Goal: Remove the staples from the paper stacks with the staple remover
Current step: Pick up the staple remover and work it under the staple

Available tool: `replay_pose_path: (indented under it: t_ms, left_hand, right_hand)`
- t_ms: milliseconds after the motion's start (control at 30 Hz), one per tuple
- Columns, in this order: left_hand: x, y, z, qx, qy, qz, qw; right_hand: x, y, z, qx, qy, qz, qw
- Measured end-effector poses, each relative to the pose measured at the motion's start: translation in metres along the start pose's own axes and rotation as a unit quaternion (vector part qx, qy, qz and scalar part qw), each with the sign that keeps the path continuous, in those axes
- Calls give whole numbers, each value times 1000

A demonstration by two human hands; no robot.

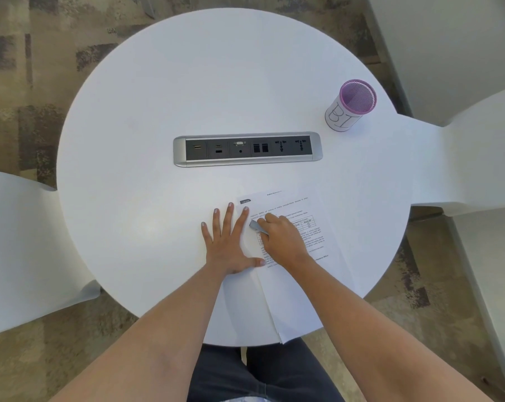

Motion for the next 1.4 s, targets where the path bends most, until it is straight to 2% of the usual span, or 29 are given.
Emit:
replay_pose_path:
  t_ms: [100, 167, 267, 367, 533, 667, 800, 900, 1000, 1067, 1233, 1400]
  left_hand:
    - [0, 0, 0, -1, 6, -1, 1000]
    - [0, -1, 1, 0, 8, 0, 1000]
    - [-1, 0, 1, 0, 9, 4, 1000]
    - [-1, 0, 1, 0, 10, 9, 1000]
    - [-1, 0, 0, 3, 10, 12, 1000]
    - [-3, 0, 4, -6, 9, 3, 1000]
    - [-7, -9, 23, -42, -53, 90, 994]
    - [-4, -20, 39, -135, -187, 167, 959]
    - [4, -24, 53, -244, -287, 156, 913]
    - [4, -23, 61, -276, -362, 153, 877]
    - [-2, -19, 56, -283, -469, 160, 821]
    - [-3, -15, 39, -270, -505, 146, 807]
  right_hand:
    - [3, -3, 1, 32, 56, 9, 998]
    - [5, -5, 3, 101, 138, 19, 985]
    - [9, -4, 5, 223, 284, 21, 932]
    - [7, -3, 7, 275, 351, 37, 894]
    - [2, -28, 27, 286, 294, 53, 910]
    - [9, -54, 40, 280, 197, 19, 939]
    - [12, -67, 42, 267, 162, -1, 950]
    - [10, -66, 41, 271, 174, -7, 947]
    - [11, -65, 40, 273, 171, -16, 947]
    - [11, -65, 40, 271, 172, -20, 947]
    - [14, -66, 41, 271, 174, -30, 946]
    - [16, -66, 42, 268, 170, -27, 948]
Point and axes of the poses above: each hand's wrist, its own y-axis towards the middle knuckle, its own x-axis out of the palm, z = x × y, the point moved 5 cm from there along y, towards the middle knuckle, and after that the axes turned 15 degrees about -y, right-handed, at the moved point
